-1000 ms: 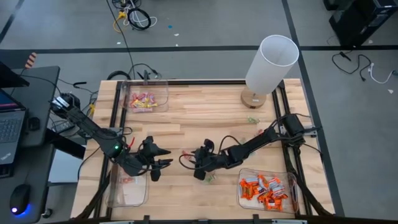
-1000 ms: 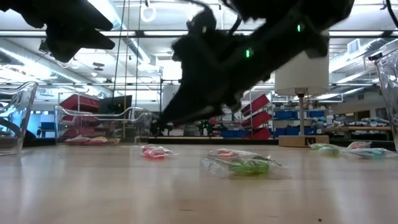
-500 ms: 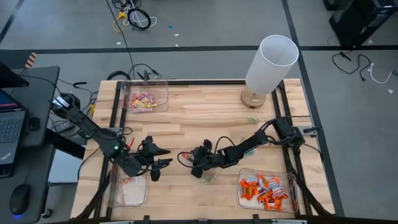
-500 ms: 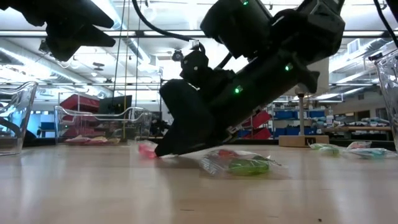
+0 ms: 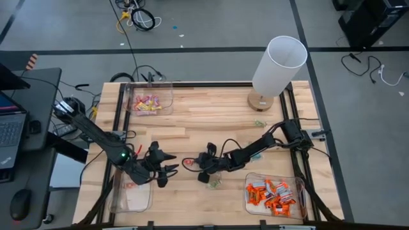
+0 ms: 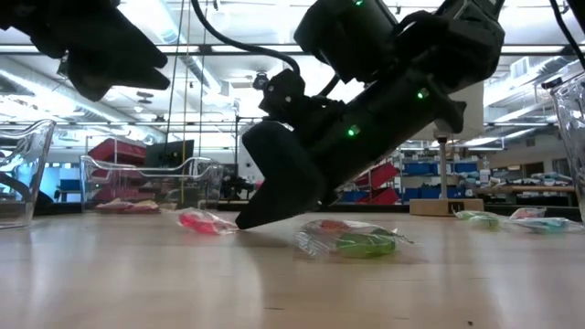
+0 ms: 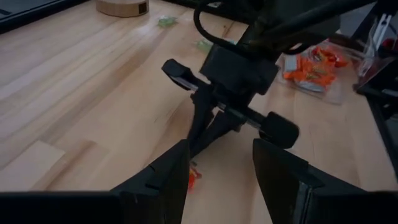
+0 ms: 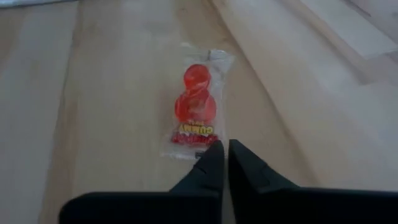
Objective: Sort candy
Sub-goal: Put the orange gummy into the bottom left transparent bin
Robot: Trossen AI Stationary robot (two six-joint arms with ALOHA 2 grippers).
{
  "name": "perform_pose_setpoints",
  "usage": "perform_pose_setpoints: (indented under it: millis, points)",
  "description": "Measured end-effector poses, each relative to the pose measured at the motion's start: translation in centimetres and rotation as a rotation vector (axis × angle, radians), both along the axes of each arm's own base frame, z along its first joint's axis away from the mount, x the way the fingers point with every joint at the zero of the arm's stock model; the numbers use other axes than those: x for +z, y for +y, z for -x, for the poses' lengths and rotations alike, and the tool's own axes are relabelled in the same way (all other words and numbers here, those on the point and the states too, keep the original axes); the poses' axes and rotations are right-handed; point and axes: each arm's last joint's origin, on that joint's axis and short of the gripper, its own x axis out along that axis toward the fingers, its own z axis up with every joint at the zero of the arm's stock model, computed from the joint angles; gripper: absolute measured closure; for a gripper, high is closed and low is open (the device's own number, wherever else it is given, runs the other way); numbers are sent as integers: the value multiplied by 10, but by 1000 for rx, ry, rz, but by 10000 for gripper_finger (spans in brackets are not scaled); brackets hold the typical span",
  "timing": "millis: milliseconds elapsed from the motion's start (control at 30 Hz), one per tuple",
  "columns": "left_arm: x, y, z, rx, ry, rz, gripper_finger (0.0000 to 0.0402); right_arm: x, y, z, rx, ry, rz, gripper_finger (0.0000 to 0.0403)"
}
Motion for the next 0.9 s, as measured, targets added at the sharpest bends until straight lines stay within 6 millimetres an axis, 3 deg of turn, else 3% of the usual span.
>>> perform_pose_setpoints:
  millis: [200, 533, 767, 900]
  points:
    - [-1, 0, -1, -8, 9, -21, 223, 4, -1, -1, 31, -7, 64, 402]
    - [-2, 0, 0, -3, 8, -14, 223, 53, 2, -3, 146, -113, 348, 403]
    - [-4, -1, -2, 19, 4, 18, 223, 42, 1, 0, 230, -38, 230, 398]
    - [-9, -2, -5, 41, 5, -1, 223, 33, 2, 0, 240, -14, 197, 362]
